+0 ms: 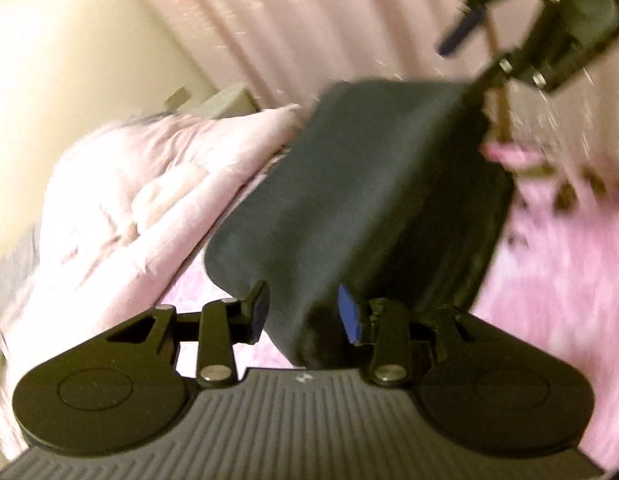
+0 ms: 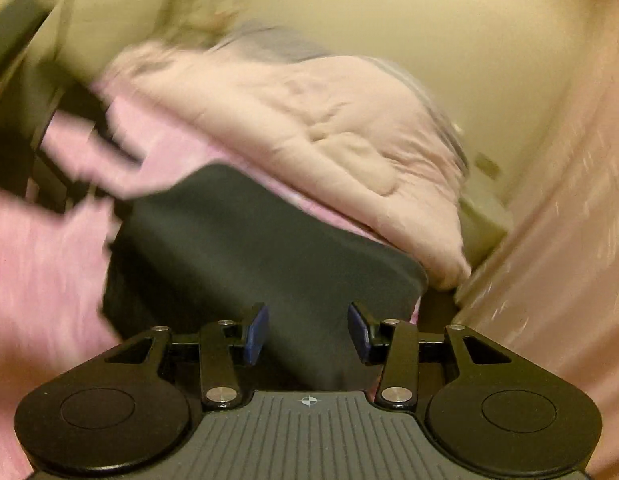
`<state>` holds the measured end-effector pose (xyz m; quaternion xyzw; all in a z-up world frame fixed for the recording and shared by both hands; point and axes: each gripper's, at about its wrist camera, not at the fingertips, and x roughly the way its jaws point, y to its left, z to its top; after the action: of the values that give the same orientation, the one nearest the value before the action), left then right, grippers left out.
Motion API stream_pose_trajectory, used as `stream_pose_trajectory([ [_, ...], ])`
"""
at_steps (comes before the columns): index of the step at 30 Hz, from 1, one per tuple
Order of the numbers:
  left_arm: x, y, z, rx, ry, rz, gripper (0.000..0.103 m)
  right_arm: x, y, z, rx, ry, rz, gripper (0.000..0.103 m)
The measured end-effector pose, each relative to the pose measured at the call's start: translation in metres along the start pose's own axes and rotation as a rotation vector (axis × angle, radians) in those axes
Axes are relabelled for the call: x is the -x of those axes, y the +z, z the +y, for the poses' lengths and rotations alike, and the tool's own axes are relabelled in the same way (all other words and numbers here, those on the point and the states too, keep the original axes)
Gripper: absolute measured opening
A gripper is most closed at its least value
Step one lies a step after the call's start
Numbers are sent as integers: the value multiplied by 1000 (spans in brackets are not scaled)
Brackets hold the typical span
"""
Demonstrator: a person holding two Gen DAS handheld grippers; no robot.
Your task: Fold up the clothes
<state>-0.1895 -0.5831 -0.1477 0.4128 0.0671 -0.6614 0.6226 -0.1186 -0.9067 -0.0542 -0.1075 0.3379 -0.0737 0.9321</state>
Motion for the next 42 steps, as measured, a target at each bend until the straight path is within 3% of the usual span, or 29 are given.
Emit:
stream_pose_trajectory([
  [3, -28, 7, 18, 129, -78, 73, 34, -28, -7, -23, -161, 44, 79, 43],
  [6, -49, -2, 14, 105, -125, 142, 35, -38, -21, -30, -180, 71, 132, 43],
  [9, -53, -3, 5, 72, -120, 153, 35, -37, -22, -30, -151, 80, 140, 43],
  [17, -61, 2, -4, 138, -113, 200, 34, -64, -32, -6, -109, 66, 179, 44],
  [21, -65, 13, -5, 102, -107, 221, 35, -64, -22, -12, -155, 62, 179, 44],
  [23, -58, 17, 2, 136, -92, 229, 38, -52, -16, -14, -188, 48, 174, 48],
  [24, -53, 17, 6, 159, -84, 232, 40, -44, -15, -14, -209, 36, 171, 70],
  [26, -39, 14, 10, 220, -70, 237, 46, -24, -17, -14, -281, 20, 152, 87],
  [27, -30, 11, 11, 260, -65, 239, 49, -14, -20, -13, -323, 21, 148, 87],
  [29, -9, 3, 10, 346, -61, 245, 64, 5, -30, -8, -433, 39, 166, 87],
  [32, 22, -12, 1, 481, -46, 278, 73, 27, -51, 3, -586, 66, 217, 87],
  [36, 62, -28, -12, 664, 10, 309, 85, 49, -69, 20, -699, 68, 307, 87],
  [42, 107, -34, -21, 765, 76, 295, 94, 89, -66, 39, -771, 26, 306, 87],
])
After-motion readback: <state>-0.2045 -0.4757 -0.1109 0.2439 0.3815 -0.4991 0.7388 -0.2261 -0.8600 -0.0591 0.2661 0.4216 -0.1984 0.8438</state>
